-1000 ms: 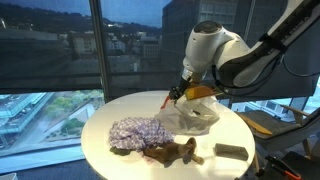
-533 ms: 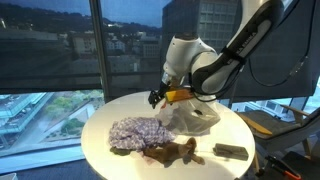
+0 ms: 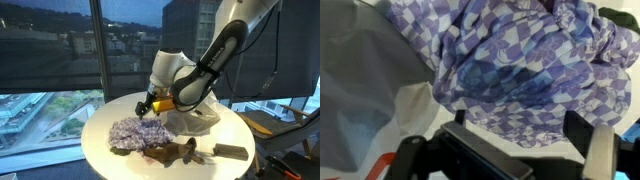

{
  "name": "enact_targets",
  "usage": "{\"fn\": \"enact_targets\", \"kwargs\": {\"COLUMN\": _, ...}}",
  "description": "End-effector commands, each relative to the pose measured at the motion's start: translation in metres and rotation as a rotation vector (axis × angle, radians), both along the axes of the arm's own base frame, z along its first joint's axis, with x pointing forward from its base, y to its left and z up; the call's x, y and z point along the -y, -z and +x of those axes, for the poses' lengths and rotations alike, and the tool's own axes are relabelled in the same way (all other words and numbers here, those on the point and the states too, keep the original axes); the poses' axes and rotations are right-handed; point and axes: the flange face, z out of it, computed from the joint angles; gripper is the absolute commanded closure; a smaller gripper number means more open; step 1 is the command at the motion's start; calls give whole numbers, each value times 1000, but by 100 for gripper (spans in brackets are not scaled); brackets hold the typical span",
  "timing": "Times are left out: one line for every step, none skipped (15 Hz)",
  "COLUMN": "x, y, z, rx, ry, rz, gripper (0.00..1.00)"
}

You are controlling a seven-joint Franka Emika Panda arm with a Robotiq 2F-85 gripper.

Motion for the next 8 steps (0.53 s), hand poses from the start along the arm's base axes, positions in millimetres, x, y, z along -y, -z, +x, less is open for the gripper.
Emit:
{"fn": "enact_targets", "kwargs": {"x": 5, "y": 15, "z": 38, "rx": -1, "ry": 17, "rz": 15, "gripper": 0}}
{"fn": "enact_targets", "kwargs": {"x": 7, "y": 23, "z": 46, "rx": -15, "ry": 31, "rz": 24, "gripper": 0}}
{"fn": "enact_targets", "kwargs": {"x": 7, "y": 30, "z": 51, "rx": -31, "ry": 38, "rz": 34, "gripper": 0}}
{"fn": "enact_targets", "kwargs": {"x": 5, "y": 37, "z": 55, "rx": -51, "ry": 39, "rz": 45, "gripper": 0}}
{"fn": "enact_targets", "kwargs": {"x": 0, "y": 45, "z": 57, "rx": -74, "ry": 30, "rz": 54, "gripper": 0}}
{"fn": "enact_targets", "kwargs": {"x": -2, "y": 54, "z": 57, "rx": -97, "ry": 19, "rz": 50, "gripper": 0}}
{"fn": "enact_targets", "kwargs": {"x": -2, "y": 62, "z": 60, "rx": -127, "ry": 23, "rz": 57, "gripper": 0}}
{"fn": "enact_targets", "kwargs": {"x": 0, "y": 70, "z": 64, "rx": -156, "ry": 33, "rz": 66, "gripper": 0}}
